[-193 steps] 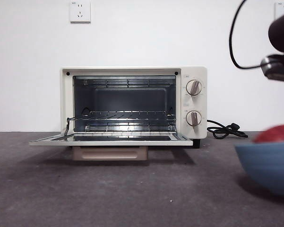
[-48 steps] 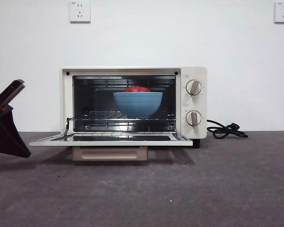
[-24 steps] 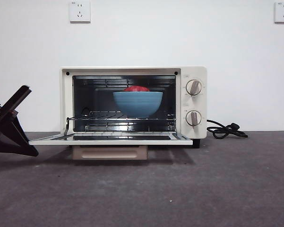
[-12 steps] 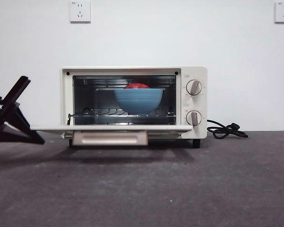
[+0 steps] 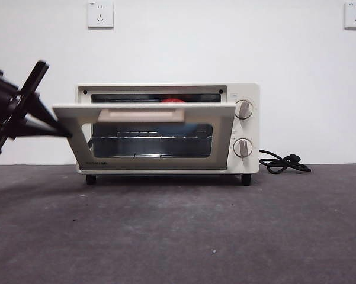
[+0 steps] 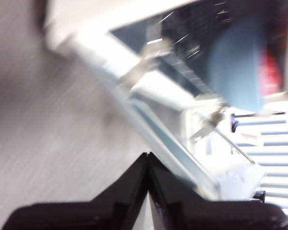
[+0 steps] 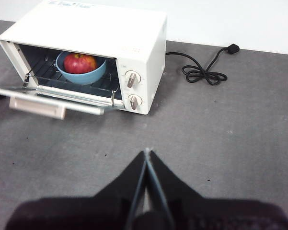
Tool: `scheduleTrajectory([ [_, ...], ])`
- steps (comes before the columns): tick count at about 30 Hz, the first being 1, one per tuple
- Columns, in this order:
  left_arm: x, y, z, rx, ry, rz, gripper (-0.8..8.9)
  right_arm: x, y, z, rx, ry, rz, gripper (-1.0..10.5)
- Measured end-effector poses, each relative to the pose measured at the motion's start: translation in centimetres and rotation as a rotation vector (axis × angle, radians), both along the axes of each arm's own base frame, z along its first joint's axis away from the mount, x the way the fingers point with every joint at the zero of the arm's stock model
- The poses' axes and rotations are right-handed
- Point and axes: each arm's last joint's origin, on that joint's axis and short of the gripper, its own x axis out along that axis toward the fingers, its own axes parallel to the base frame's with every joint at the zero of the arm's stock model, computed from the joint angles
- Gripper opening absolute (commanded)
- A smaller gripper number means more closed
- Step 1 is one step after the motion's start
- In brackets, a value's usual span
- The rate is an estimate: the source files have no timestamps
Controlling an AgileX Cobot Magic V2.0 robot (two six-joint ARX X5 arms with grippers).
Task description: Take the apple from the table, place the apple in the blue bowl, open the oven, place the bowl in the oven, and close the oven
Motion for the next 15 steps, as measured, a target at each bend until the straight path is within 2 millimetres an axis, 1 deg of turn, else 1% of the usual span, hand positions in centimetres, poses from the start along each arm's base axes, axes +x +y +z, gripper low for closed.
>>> scheduleTrajectory([
  [8, 2.2, 0.0, 4.3, 0.004, -0.132, 0.011, -0.08, 0.0, 0.0, 0.0, 0.002, 0.001, -0.001, 0.0],
  [11, 2.7, 0.0, 5.6, 0.002, -0.169, 0.014, -0.08, 0.0, 0.0, 0.0, 0.002, 0.000, -0.002, 0.0],
  [15, 3.1, 0.0, 6.8, -0.001, -0.198, 0.017, -0.08, 0.0, 0.0, 0.0, 0.002, 0.000, -0.002, 0.0],
])
